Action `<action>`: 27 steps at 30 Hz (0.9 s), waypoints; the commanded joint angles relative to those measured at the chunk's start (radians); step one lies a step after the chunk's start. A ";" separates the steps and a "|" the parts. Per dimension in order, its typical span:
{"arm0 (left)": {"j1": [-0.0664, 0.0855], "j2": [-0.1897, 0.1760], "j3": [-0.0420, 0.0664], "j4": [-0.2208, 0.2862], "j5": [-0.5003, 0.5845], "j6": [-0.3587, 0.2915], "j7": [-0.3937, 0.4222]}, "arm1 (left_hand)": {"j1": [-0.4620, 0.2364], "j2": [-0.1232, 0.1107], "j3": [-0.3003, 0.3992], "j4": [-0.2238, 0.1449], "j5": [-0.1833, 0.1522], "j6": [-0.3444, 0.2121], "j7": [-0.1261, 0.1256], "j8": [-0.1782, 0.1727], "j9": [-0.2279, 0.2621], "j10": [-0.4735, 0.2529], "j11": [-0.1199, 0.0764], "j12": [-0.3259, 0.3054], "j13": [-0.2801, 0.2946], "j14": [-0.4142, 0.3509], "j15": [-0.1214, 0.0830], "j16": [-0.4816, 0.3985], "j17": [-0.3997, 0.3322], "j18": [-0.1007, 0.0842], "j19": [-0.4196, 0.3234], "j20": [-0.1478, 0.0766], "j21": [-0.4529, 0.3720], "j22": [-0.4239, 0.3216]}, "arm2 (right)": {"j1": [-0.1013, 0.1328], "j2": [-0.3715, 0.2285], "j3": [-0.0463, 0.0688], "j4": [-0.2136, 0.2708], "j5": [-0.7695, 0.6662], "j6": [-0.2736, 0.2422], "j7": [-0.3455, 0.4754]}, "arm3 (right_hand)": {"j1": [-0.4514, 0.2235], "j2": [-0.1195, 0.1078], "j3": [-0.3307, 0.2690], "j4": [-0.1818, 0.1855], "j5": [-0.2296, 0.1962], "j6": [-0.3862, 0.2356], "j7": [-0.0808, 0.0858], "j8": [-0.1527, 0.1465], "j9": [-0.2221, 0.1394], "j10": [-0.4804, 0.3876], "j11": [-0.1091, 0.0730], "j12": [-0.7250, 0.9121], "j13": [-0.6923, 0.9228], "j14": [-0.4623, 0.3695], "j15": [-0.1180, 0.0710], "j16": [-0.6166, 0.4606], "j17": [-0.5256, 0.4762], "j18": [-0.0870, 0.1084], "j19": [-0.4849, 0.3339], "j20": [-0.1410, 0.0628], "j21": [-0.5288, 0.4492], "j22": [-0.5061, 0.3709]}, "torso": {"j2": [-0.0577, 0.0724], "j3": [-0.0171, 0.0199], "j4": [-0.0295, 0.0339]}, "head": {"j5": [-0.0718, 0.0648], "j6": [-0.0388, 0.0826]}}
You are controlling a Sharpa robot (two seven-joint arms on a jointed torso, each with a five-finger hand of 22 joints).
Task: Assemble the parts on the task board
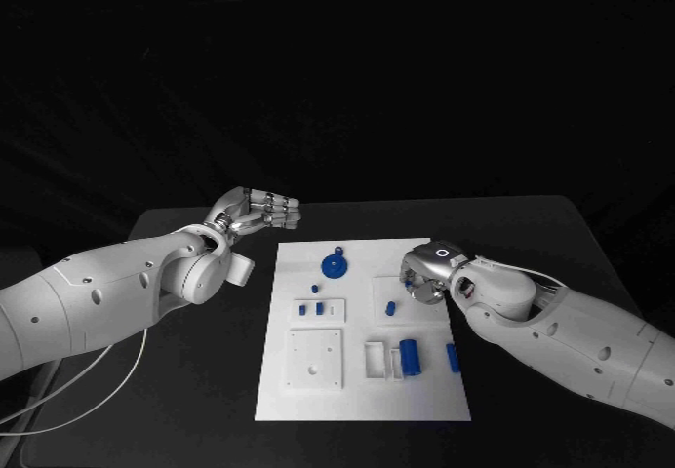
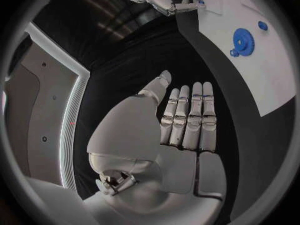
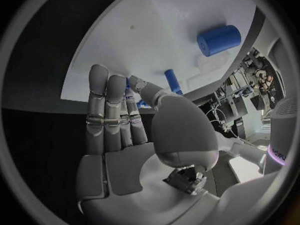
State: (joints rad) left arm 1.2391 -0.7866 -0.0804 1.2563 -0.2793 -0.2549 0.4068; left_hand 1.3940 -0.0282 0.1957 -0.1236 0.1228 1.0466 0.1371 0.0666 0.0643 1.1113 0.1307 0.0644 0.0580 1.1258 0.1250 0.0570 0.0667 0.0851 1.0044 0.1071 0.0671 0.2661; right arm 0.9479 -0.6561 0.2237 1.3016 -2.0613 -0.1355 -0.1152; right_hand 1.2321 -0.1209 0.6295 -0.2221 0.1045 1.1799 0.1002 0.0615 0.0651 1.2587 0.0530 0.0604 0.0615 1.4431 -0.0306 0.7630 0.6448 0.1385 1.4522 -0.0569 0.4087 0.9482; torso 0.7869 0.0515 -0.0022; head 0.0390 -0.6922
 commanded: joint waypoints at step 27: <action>0.002 0.006 0.001 -0.010 -0.001 0.036 -0.013 | 0.007 0.010 -0.012 0.021 -0.006 0.003 0.003 -0.003 0.000 0.004 0.000 -0.003 0.000 0.006 0.000 0.005 0.001 -0.018 0.019 0.000 0.007 -0.048 | -0.008 0.000 -0.002 0.009 -0.011 -0.097 -0.018 | 0.009 0.028 0.024 -0.028 0.003 0.094 -0.022 0.002 0.003 0.094 -0.027 -0.001 0.001 0.008 -0.027 -0.004 0.016 -0.018 0.008 -0.023 0.014 0.086 | 0.000 0.0002 -0.0004 | 0.004 -0.004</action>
State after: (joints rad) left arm 1.2396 -0.7830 -0.0804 1.2469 -0.2804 -0.2338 0.3898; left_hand 1.3994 -0.0230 0.1847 -0.1069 0.1228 1.0466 0.1371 0.0666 0.0644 1.1113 0.1307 0.0644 0.0580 1.1257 0.1250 0.0571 0.0668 0.0852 1.0187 0.1070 0.0671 0.2190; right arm 0.9394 -0.6556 0.2205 1.3067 -2.0825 -0.1905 -0.1373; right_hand 1.2437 -0.0980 0.6467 -0.2520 0.1143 1.2702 0.0779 0.0604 0.0700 1.3407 0.0284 0.0578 0.0601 1.4505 -0.0519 0.7625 0.6594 0.1109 1.4594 -0.0752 0.4237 1.0332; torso 0.7865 0.0519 -0.0020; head 0.0409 -0.6975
